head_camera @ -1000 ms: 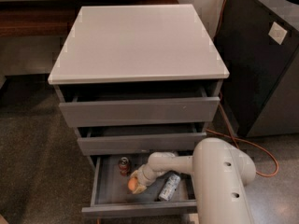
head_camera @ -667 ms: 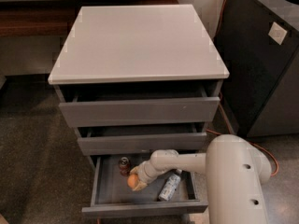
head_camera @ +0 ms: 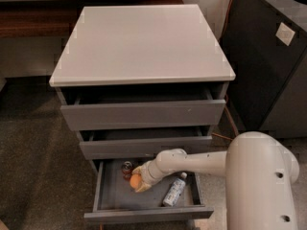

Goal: Pick orange from bottom drawer and place on counter

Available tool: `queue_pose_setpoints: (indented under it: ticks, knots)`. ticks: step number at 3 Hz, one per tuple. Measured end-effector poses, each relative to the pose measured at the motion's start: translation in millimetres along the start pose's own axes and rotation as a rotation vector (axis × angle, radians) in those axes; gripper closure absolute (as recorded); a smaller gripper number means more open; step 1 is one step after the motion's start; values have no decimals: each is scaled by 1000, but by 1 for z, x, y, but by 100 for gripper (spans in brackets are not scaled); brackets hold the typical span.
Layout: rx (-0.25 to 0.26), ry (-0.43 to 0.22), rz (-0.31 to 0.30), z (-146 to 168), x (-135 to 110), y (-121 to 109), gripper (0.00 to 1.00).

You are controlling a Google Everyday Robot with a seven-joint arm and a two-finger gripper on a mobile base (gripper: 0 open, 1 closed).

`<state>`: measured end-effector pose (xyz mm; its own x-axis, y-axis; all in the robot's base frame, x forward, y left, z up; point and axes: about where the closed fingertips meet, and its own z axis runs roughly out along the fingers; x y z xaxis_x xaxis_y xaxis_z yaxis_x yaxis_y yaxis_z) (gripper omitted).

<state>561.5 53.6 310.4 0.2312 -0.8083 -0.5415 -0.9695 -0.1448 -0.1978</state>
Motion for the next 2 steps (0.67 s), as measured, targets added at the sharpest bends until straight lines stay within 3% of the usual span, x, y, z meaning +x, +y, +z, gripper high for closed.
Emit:
queue_pose_setpoints:
  ticks: [2]
  knots:
    - [44,-22,-12,-42,-19,0,100]
